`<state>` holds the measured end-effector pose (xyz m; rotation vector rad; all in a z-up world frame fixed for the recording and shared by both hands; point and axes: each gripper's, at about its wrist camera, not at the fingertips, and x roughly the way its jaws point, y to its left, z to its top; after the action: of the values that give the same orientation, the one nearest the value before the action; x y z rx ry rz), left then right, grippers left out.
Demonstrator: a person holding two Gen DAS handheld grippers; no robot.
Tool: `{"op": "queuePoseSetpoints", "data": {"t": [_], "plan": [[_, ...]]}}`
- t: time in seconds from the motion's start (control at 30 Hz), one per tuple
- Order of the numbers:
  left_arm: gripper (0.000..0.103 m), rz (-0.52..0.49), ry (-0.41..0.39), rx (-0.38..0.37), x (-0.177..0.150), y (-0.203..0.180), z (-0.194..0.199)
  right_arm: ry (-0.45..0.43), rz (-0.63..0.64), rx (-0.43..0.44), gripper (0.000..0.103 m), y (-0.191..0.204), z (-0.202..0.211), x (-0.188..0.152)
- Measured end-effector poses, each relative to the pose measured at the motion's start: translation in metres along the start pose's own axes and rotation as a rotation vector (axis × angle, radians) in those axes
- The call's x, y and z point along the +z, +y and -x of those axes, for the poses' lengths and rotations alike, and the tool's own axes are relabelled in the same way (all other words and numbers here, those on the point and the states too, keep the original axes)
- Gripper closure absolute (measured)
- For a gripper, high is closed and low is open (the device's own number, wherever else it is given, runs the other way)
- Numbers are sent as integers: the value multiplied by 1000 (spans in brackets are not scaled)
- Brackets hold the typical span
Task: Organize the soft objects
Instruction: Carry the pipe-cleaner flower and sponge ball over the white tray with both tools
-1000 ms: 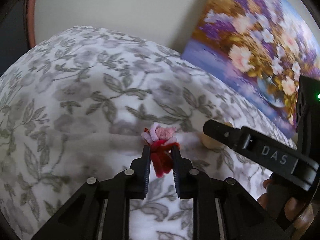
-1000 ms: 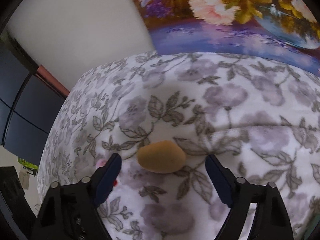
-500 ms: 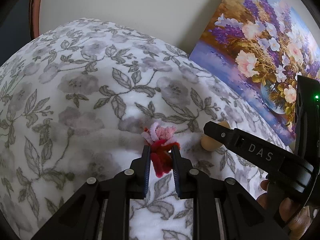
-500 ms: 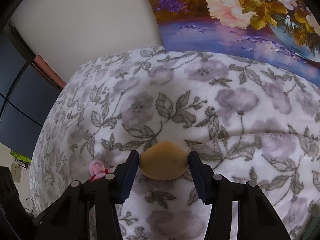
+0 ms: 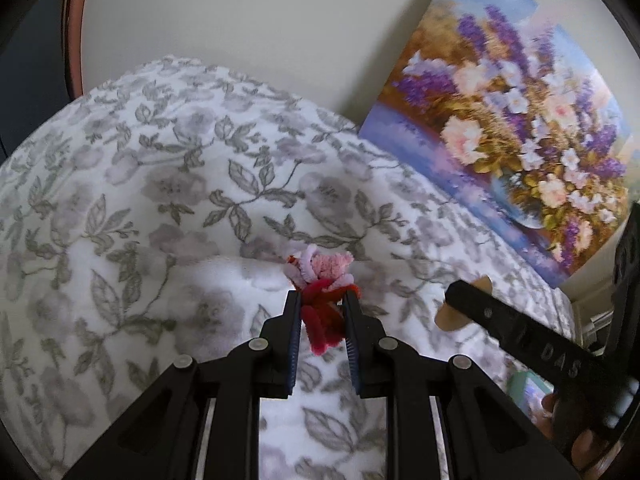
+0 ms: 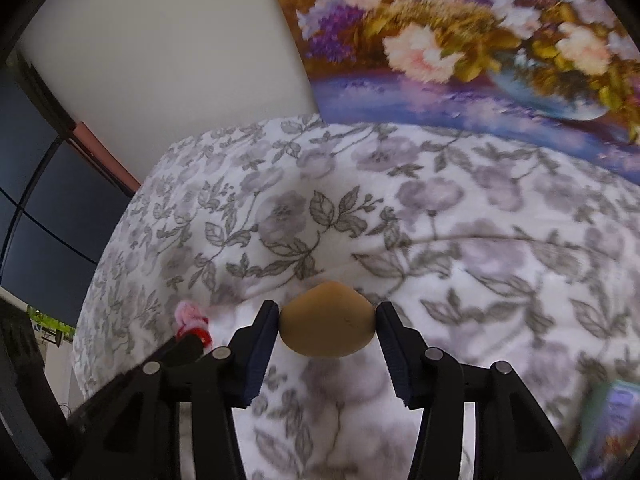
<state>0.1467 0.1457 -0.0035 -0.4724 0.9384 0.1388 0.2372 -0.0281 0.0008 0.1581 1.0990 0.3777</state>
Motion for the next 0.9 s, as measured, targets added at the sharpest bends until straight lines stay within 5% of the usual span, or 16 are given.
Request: {"op": "queuePoseSetpoints", "data": {"t": [0.43, 0.9], "plan": [[82, -95, 0, -76, -42, -64, 86, -95, -34, -92, 50, -13, 127, -65], [82, -243, 68, -70, -107, -136, 92, -185, -157, -210, 50, -66, 205, -149]]}}
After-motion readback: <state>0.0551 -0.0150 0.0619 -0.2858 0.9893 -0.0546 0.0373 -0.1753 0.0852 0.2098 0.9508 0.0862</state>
